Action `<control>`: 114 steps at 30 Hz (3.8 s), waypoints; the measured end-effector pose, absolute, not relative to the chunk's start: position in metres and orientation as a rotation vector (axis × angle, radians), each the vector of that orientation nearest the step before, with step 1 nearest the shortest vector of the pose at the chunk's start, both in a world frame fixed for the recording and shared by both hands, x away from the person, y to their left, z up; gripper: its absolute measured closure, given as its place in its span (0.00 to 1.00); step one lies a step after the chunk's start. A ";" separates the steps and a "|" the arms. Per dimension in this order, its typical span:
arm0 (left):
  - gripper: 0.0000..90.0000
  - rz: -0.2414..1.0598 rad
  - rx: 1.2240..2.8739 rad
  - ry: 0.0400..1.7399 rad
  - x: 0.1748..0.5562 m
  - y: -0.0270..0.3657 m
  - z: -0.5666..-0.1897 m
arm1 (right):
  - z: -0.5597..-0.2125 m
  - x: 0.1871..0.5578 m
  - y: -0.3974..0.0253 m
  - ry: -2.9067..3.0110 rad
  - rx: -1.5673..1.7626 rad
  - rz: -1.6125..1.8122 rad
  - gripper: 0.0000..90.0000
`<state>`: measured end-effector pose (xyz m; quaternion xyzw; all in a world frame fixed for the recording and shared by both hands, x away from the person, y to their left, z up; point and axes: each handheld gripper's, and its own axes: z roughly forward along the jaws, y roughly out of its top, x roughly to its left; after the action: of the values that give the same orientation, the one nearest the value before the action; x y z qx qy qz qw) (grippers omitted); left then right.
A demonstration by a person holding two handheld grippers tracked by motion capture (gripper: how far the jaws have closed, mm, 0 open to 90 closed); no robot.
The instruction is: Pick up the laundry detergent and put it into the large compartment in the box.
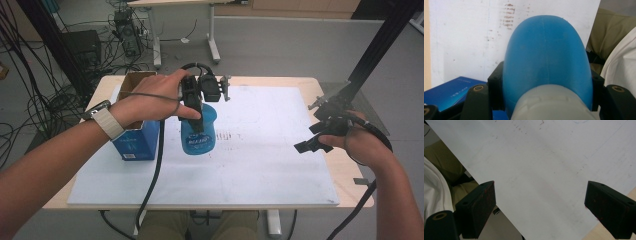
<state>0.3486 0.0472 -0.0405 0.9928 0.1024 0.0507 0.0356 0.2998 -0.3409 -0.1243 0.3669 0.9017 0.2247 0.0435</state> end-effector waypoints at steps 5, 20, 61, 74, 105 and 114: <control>0.42 0.143 3.060 0.380 0.353 0.048 -0.032 | -0.124 0.302 -0.339 2.761 1.114 0.685 0.11; 0.42 0.136 3.025 0.619 0.365 0.061 -0.008 | -0.123 0.307 -0.332 2.767 1.088 0.694 0.11; 0.42 0.137 2.778 1.331 0.399 0.115 0.061 | -0.120 0.323 -0.318 2.780 1.009 0.696 0.12; 0.42 0.145 2.696 1.515 0.404 0.121 0.065 | -0.122 0.334 -0.318 2.790 0.964 0.721 0.12; 0.42 0.177 2.446 1.857 0.408 0.170 0.092 | -0.123 0.355 -0.313 2.819 0.880 0.755 0.12; 0.42 0.172 2.371 1.946 0.410 0.189 0.087 | -0.126 0.358 -0.313 2.824 0.870 0.766 0.12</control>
<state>0.4102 0.1886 0.0867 0.7713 0.6331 0.0559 0.0345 0.3578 -0.3127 -0.1259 0.2846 0.9242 0.2508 0.0443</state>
